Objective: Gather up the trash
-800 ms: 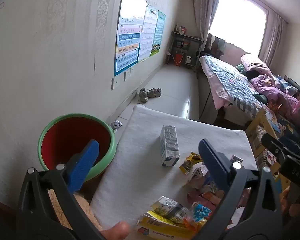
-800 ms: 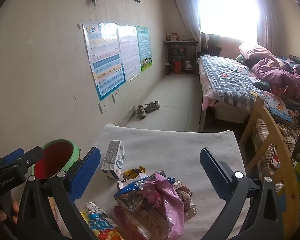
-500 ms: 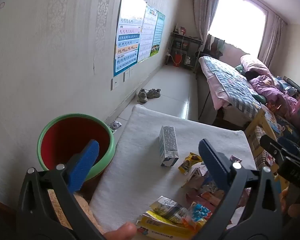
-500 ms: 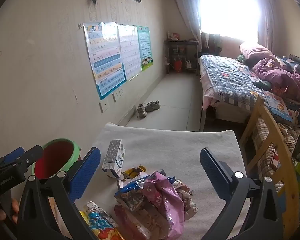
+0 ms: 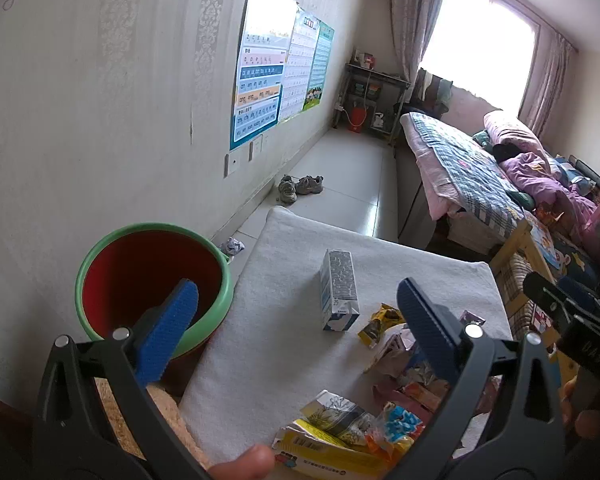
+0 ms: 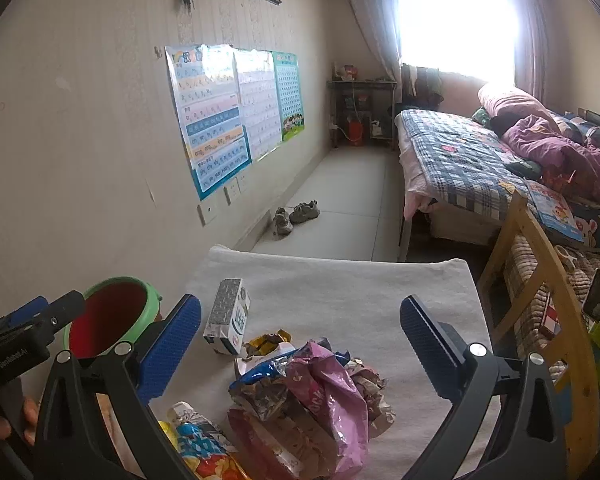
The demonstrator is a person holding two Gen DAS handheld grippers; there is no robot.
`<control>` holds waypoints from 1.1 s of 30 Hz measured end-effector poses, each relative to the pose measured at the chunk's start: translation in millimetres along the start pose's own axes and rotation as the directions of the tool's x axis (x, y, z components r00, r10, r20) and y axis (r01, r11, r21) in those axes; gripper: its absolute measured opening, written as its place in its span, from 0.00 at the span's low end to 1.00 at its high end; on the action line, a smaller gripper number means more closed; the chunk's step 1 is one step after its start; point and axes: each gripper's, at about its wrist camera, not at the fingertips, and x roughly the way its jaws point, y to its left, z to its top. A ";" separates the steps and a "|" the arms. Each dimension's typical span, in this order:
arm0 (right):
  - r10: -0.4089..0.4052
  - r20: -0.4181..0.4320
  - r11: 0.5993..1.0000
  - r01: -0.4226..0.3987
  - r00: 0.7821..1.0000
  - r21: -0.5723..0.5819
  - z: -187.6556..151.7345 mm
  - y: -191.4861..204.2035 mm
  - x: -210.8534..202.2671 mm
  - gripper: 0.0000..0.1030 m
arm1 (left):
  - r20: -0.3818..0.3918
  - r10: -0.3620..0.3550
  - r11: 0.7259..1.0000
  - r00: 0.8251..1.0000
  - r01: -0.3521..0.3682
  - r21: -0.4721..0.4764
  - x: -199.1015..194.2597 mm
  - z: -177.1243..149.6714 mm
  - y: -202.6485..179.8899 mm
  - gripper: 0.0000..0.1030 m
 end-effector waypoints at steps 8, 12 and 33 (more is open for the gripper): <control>0.004 -0.001 1.000 -0.004 1.000 0.001 -0.5 -0.6 -0.5 0.93 | 0.003 0.004 1.000 1.000 -0.004 0.003 -0.7 -1.6 0.3 0.95; 0.001 -0.008 1.000 -0.001 1.000 0.004 -1.0 -0.5 1.1 0.93 | 0.005 0.019 1.000 1.000 -0.019 0.016 -0.9 -4.5 -0.6 0.95; -0.003 -0.025 1.000 0.003 1.000 0.002 -2.1 -2.8 1.8 0.93 | 0.010 0.050 0.999 0.999 -0.050 0.002 -3.4 -0.2 1.3 0.95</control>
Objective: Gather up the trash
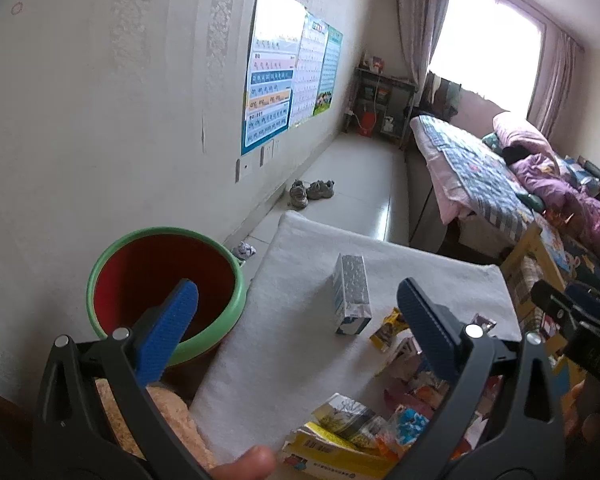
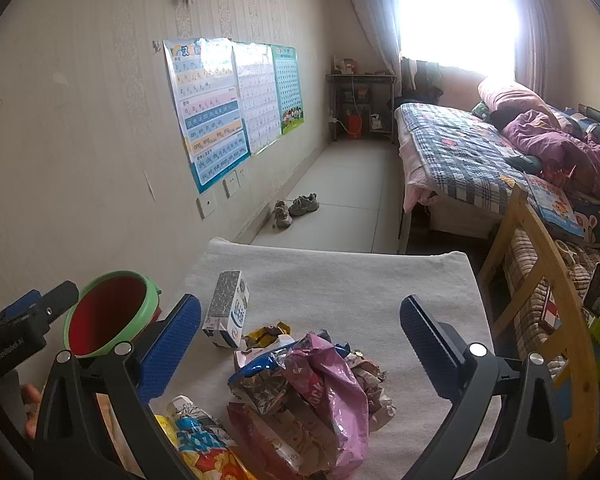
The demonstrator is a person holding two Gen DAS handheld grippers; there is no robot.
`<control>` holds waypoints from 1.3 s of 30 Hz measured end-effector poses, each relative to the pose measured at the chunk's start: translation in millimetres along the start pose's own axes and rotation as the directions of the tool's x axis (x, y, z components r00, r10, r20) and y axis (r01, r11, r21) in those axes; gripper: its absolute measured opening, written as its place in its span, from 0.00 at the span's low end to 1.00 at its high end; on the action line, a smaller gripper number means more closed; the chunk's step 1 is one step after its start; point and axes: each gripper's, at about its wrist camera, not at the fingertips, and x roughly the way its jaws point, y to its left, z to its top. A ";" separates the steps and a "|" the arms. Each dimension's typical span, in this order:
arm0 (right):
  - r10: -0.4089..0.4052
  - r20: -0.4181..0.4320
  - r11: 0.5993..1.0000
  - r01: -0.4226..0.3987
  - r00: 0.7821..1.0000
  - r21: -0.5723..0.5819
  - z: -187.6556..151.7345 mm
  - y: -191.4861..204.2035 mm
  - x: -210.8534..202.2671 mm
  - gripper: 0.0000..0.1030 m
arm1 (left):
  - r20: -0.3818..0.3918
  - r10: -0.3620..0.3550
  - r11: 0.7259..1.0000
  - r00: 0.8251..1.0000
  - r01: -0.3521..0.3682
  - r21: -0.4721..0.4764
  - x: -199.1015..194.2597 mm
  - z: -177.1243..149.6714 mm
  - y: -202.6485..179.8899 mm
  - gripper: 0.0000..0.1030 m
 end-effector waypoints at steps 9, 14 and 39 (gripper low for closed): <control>-0.003 -0.005 1.000 0.003 1.000 -0.001 -1.4 -1.9 -0.3 0.93 | 0.018 0.040 0.999 0.999 -0.041 0.032 -3.9 -0.6 -1.8 0.95; -0.004 -0.005 1.000 0.004 1.000 -0.004 -1.6 -0.5 -0.4 0.93 | 0.012 0.012 1.000 1.000 -0.012 0.009 -2.2 -1.5 0.7 0.95; 0.004 -0.225 0.993 0.022 0.974 0.114 -32.2 -77.8 25.9 0.93 | -0.521 -0.345 0.899 0.781 0.435 0.056 50.6 -68.1 -50.4 0.76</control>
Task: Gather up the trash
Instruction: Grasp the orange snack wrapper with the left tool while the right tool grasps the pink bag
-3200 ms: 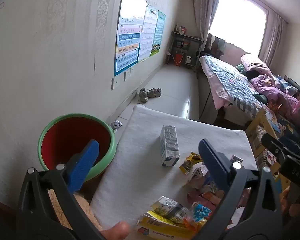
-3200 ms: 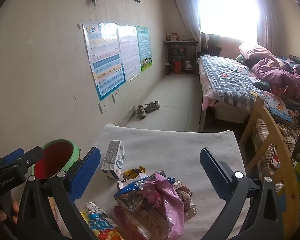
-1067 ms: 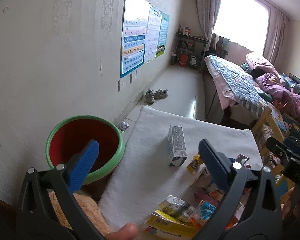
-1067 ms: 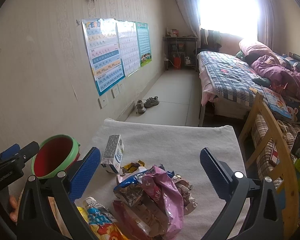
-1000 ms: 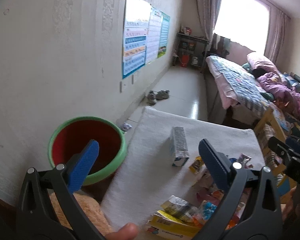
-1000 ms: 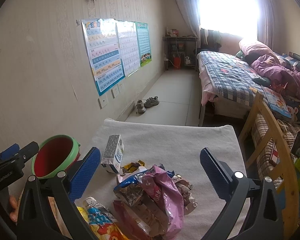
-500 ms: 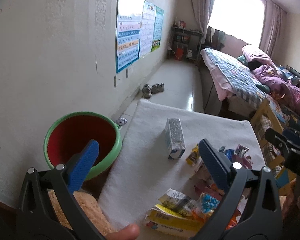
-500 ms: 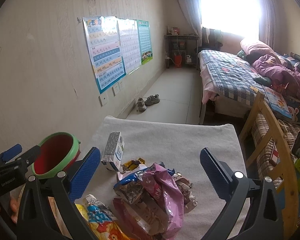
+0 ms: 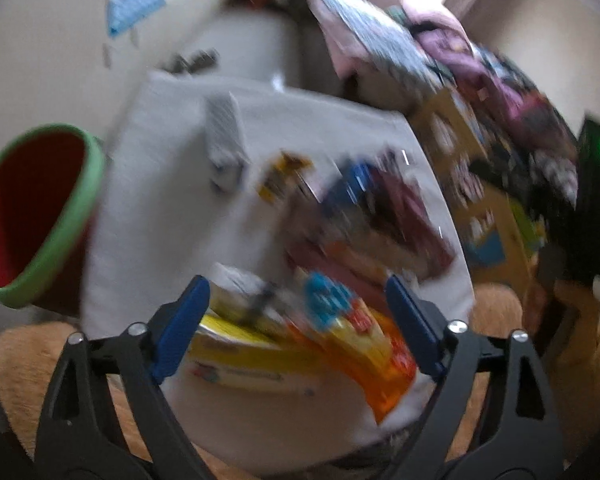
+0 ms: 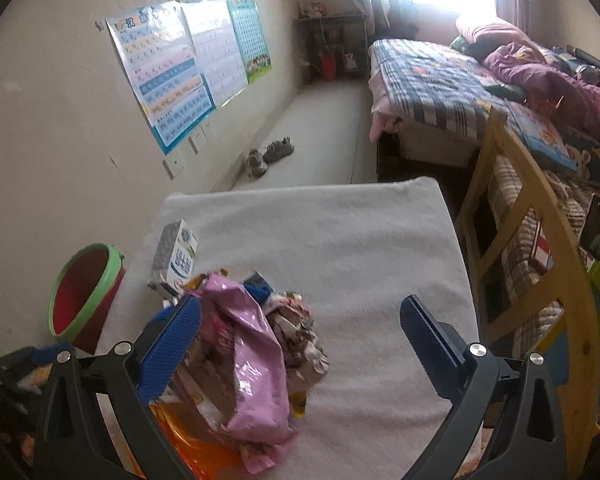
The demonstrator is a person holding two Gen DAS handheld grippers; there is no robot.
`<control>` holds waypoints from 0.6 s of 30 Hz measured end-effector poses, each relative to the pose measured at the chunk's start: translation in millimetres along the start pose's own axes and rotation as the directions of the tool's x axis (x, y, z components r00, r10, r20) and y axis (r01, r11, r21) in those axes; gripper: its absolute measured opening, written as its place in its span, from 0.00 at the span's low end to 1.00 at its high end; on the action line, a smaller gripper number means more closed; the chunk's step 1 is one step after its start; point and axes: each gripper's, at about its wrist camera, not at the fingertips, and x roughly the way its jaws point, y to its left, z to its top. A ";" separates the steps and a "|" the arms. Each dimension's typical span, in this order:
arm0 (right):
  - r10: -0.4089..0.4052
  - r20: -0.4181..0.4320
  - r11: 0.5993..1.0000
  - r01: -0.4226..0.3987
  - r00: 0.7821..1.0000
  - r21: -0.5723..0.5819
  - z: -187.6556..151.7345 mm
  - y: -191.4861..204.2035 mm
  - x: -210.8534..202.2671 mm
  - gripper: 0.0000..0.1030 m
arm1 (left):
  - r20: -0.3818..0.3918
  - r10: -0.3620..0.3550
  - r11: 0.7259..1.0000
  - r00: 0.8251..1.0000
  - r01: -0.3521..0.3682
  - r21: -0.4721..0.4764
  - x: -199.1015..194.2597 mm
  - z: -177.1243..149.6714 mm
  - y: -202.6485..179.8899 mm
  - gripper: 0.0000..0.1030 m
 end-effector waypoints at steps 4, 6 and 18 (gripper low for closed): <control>0.045 -0.033 0.999 -0.046 0.998 -0.028 -4.7 11.0 6.8 0.87 | -0.097 -0.046 0.999 0.994 0.047 0.011 24.0 -7.4 -11.1 0.49; 0.078 -0.060 0.995 -0.081 0.995 -0.050 -8.3 18.5 12.2 0.84 | -0.117 -0.069 0.997 0.991 0.071 0.010 27.1 -10.5 -13.7 0.44; 0.152 -0.216 0.988 -0.155 0.965 0.002 -31.9 25.1 35.7 0.61 | -0.050 -0.103 0.993 0.993 0.101 -0.055 10.3 -4.4 -1.2 0.15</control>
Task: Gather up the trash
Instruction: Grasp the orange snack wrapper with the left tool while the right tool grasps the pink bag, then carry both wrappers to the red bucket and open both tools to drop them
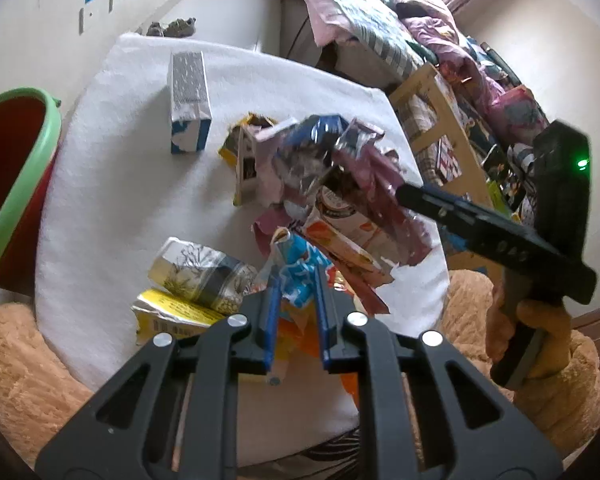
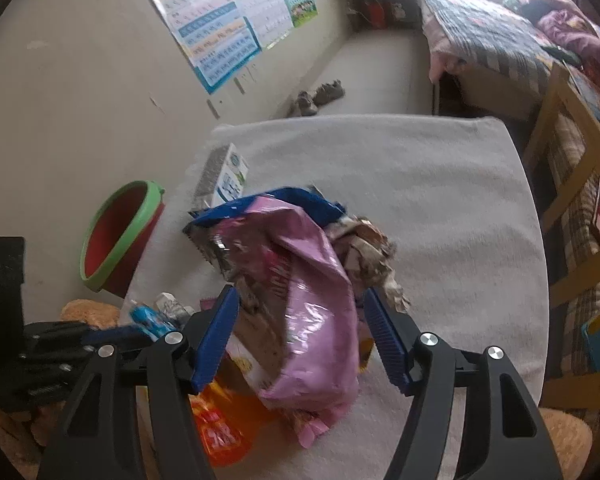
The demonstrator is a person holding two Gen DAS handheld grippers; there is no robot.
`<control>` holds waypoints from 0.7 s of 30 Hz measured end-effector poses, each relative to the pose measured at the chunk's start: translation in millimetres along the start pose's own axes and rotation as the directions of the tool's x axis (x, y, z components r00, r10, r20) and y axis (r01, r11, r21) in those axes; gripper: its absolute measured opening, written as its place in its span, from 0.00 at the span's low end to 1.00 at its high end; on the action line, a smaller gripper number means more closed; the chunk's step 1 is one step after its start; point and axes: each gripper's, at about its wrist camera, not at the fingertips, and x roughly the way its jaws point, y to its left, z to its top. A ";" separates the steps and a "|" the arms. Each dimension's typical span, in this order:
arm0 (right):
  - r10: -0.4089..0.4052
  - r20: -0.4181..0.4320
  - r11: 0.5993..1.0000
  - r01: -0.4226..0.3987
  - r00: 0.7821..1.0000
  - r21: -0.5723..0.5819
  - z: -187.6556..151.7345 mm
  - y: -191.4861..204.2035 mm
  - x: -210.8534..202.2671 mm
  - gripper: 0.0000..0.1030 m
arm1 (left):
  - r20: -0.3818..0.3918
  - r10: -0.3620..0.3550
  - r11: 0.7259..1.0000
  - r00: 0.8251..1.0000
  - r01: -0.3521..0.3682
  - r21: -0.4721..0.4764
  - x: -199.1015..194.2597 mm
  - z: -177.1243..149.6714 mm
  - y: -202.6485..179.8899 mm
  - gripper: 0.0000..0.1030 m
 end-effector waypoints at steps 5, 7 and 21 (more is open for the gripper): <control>0.033 -0.049 0.999 -0.032 0.998 0.032 -6.5 -8.4 4.4 0.34 | 0.035 0.002 1.000 0.999 -0.003 0.005 -9.4 3.1 -1.8 0.11; 0.034 -0.054 0.999 -0.033 0.998 0.020 -7.8 -5.5 6.6 0.33 | 0.049 0.001 1.000 0.999 -0.001 -0.007 -13.4 5.5 1.0 0.10; 0.119 0.139 0.993 -0.122 0.983 0.009 18.9 14.1 -50.7 0.15 | 0.243 0.014 0.997 0.970 0.004 -0.073 -62.3 18.6 17.1 0.07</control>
